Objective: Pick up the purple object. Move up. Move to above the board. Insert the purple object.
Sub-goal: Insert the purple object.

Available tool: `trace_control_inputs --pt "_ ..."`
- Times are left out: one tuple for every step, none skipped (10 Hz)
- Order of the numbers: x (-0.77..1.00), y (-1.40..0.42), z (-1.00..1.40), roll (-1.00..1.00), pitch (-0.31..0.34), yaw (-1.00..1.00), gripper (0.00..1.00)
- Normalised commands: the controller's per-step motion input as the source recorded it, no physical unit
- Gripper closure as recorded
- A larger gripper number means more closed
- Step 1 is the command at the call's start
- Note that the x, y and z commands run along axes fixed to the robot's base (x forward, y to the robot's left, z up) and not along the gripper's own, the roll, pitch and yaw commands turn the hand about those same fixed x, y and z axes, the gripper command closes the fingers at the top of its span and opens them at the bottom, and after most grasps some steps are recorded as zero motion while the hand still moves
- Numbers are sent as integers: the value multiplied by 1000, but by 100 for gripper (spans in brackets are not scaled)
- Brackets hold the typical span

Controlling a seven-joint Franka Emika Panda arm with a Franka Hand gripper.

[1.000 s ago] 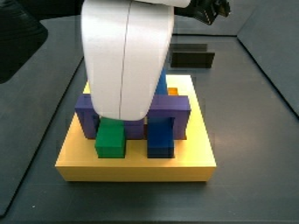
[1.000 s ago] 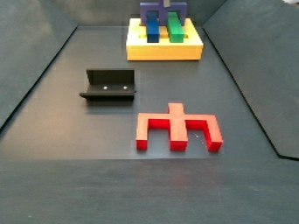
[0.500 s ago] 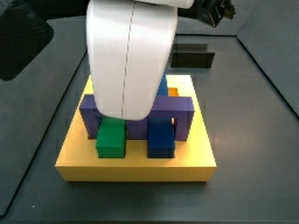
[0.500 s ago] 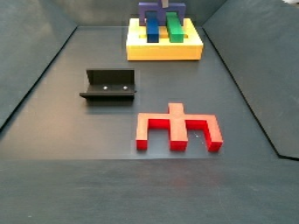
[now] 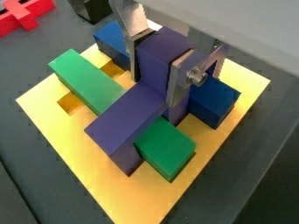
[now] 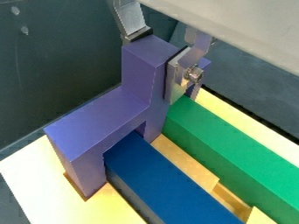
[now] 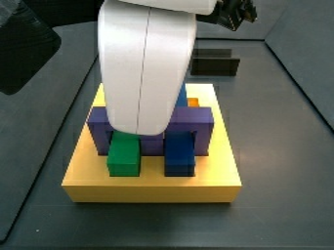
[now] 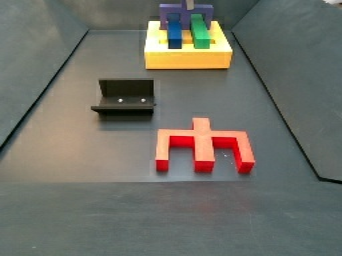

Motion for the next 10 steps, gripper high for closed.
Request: trace_control_inputs --pt "0 0 -103 190 34 157 100" --pt "37 0 -369 134 0 43 100" --pt "91 0 -686 83 0 0 100" --pt "169 0 -714 23 -3 0 100" --pt "97 0 -749 19 -4 0 100" --pt "0 37 -851 71 0 0 100" --pt "-17 17 -894 54 -6 0 100" --pt "0 0 -77 109 26 0 100" --pt "0 0 0 16 0 0 100" --pt "0 0 0 0 0 0 100"
